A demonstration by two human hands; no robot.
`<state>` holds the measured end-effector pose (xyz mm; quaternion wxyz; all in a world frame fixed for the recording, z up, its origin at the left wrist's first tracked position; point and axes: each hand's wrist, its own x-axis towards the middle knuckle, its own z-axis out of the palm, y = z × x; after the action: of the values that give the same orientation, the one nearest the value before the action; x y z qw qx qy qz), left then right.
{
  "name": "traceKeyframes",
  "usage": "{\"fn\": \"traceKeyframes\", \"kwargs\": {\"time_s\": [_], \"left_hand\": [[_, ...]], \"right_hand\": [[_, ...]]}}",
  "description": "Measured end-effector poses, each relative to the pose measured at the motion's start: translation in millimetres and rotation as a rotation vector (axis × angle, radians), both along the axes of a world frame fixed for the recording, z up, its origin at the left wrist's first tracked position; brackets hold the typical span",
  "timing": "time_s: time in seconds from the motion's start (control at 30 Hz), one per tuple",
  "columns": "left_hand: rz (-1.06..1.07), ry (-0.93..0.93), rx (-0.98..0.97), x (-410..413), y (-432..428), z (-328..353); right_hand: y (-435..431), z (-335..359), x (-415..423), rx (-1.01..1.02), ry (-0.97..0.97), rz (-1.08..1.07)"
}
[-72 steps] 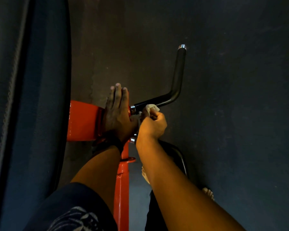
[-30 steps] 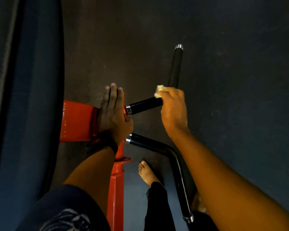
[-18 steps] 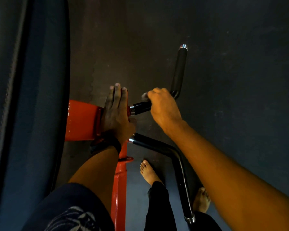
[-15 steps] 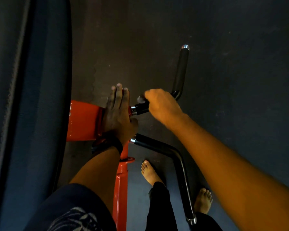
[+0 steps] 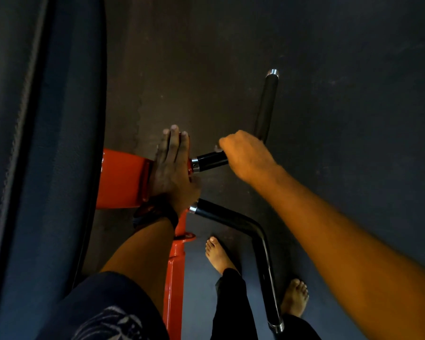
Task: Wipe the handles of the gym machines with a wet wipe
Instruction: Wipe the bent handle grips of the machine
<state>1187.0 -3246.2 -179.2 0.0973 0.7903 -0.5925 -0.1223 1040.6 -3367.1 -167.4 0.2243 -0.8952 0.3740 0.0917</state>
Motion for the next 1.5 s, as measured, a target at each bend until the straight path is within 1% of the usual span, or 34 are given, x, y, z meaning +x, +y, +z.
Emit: {"fn": "traceKeyframes", "kwargs": {"time_s": [0.07, 0.1, 0.17, 0.2, 0.23, 0.3, 0.37, 0.4, 0.43, 0.47, 0.53, 0.63, 0.67, 0.73, 0.77, 0.83, 0.87, 0.93, 0.97, 1.03, 1.07, 1.13, 1.2, 1.23, 1.3, 1.33, 1.37, 1.47, 1.5], "left_hand": [[-0.004, -0.030, 0.015, -2, -1, 2], [0.001, -0.027, 0.018, -2, -1, 1], [0.008, -0.013, 0.023, -4, -1, 3], [0.013, -0.021, 0.033, -4, -1, 3], [0.012, -0.022, 0.038, -4, -1, 2], [0.005, -0.038, 0.053, -3, -1, 2], [0.007, -0.042, 0.053, -3, 0, 3], [0.007, -0.041, 0.049, -2, 0, 3], [0.009, -0.042, 0.035, -2, 0, 2], [0.007, -0.047, 0.037, -3, 0, 2], [0.006, -0.048, 0.049, -2, -1, 2], [0.010, -0.055, 0.057, -2, -1, 1], [0.003, -0.061, 0.042, -2, 0, 1], [-0.007, -0.071, 0.018, -1, 1, -1], [-0.006, -0.074, 0.014, -1, 1, -1], [-0.003, -0.070, 0.025, -2, 2, 0], [-0.006, -0.069, 0.015, -3, 3, 1], [-0.010, -0.080, -0.015, -4, 1, 2], [-0.014, -0.095, -0.007, -5, 0, 3], [-0.023, -0.150, 0.043, -7, 1, 5], [-0.034, -0.200, 0.073, -9, 1, 5], [-0.061, -0.302, 0.152, -10, 0, 5], [-0.092, -0.344, 0.183, -10, -8, 9], [-0.130, -0.370, 0.179, -9, -15, 11], [-0.222, -0.433, 0.192, -8, -29, 11], [-0.251, -0.448, 0.211, -8, -36, 9], [-0.270, -0.446, 0.235, -10, -41, 6], [-0.343, -0.463, 0.315, -17, -43, -3], [-0.359, -0.465, 0.330, -16, -44, -4]], "right_hand": [[25, -14, 0, -0.080, -0.231, -0.095], [33, -22, -5, -0.096, -0.339, -0.197], [45, -39, -13, -0.160, -0.523, -0.508], [51, -41, -11, -0.134, -0.551, -0.650], [59, -41, -7, -0.064, -0.580, -0.742], [74, -36, 8, 0.021, -0.661, -0.803], [78, -36, 19, -0.018, -0.709, -0.902], [77, -40, 22, -0.049, -0.732, -1.011], [77, -43, 25, -0.056, -0.774, -1.167], [79, -41, 30, -0.029, -0.833, -1.323], [90, -36, 46, 0.061, -0.963, -1.506], [95, -36, 59, 0.412, -1.073, -1.745], [91, -40, 58, 0.490, -1.135, -1.837], [85, -43, 53, 0.578, -1.229, -1.958], [85, -42, 54, 0.620, -1.240, -1.973], [90, -36, 58, 0.660, -1.214, -1.912], [92, -35, 56, 0.628, -1.199, -1.855], [86, -39, 46, 0.445, -1.186, -1.725], [79, -44, 39, 0.328, -1.126, -1.671], [64, -49, 21, 0.181, -0.957, -1.538], [59, -48, 14, 0.117, -0.858, -1.439], [61, -49, 5, -0.019, -0.699, -1.160], [62, -51, -8, -0.127, -0.654, -0.907], [57, -54, -17, -0.132, -0.659, -0.849], [40, -55, -31, -0.046, -0.676, -0.912], [31, -54, -34, -0.046, -0.669, -0.925], [26, -53, -32, -0.071, -0.640, -0.884], [32, -57, -27, -0.167, -0.548, -0.663], [29, -60, -28, -0.193, -0.548, -0.645]]}}
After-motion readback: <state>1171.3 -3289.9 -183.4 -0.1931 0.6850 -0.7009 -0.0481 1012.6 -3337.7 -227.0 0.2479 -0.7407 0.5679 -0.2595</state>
